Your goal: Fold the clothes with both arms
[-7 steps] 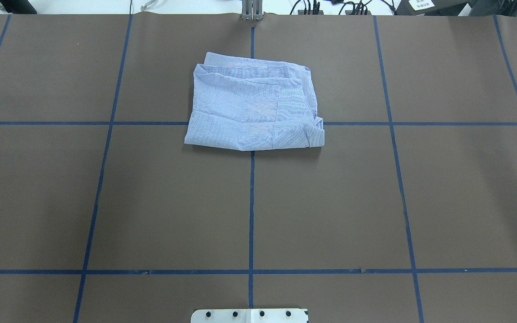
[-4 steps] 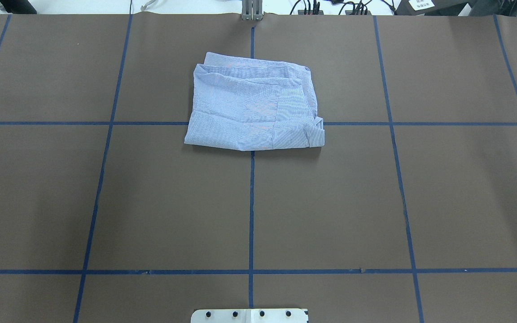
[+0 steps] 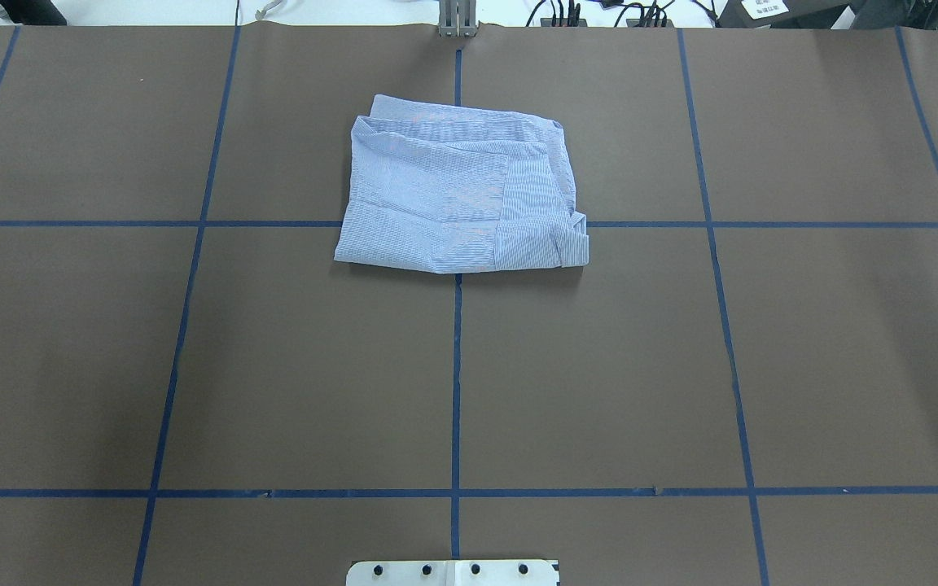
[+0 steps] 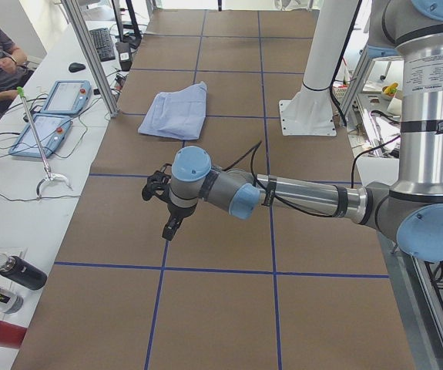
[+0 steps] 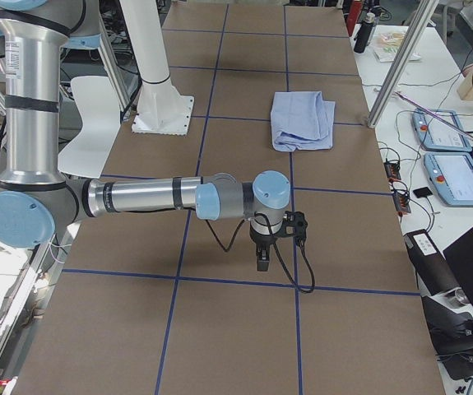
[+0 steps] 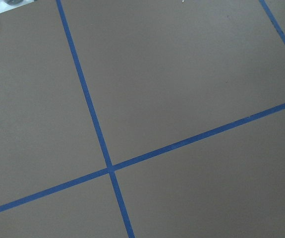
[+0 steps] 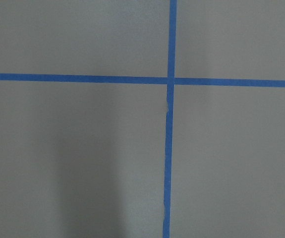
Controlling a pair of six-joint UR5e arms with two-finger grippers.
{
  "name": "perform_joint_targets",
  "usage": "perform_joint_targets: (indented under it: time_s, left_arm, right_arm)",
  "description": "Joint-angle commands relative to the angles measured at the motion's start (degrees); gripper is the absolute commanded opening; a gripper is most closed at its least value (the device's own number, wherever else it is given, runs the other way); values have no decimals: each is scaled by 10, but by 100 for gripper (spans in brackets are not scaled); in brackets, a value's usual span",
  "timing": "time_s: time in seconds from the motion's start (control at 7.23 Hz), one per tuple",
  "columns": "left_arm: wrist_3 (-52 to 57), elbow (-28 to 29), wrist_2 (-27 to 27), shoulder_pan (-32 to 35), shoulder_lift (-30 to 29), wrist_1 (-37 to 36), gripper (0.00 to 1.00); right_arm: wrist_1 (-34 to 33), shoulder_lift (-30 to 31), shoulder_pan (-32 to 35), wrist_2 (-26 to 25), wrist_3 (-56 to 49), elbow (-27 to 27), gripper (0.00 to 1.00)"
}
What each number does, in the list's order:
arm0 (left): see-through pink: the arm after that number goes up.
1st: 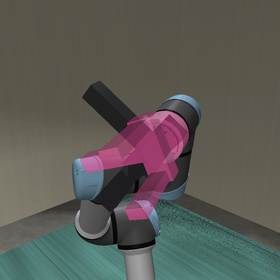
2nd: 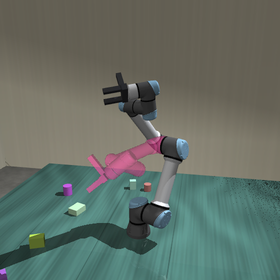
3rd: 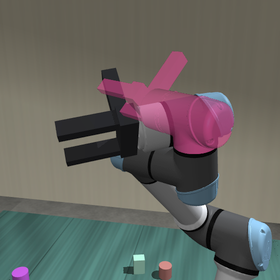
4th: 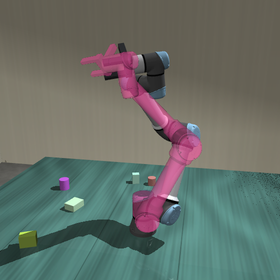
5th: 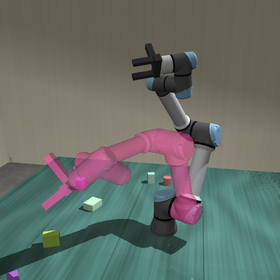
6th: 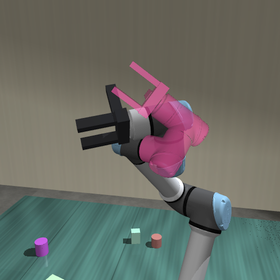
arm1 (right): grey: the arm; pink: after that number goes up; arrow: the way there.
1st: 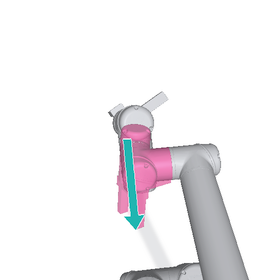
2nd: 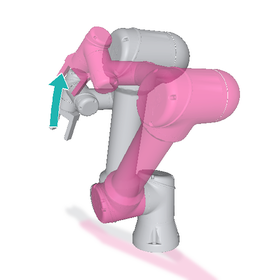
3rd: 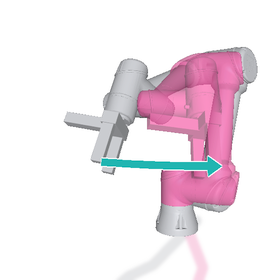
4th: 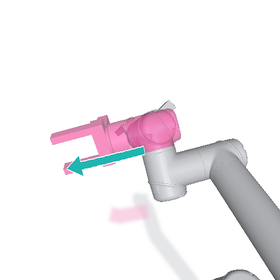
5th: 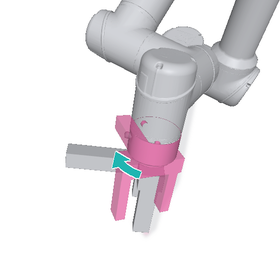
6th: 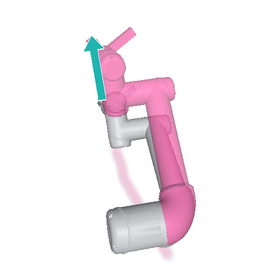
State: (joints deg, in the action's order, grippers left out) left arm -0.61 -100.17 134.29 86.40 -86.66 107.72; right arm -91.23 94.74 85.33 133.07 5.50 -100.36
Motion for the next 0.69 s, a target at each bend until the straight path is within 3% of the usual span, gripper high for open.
perform_joint_targets:
  time_s: [0.0,0.55]
  left_arm:
    - [0,3,1,0,-1,-5,100]
    - [-1,3,12,0,-2,-8,100]
  right_arm:
    - [0,0,-2,0,-1,1,100]
    - [6,0,-5,1,11,1,100]
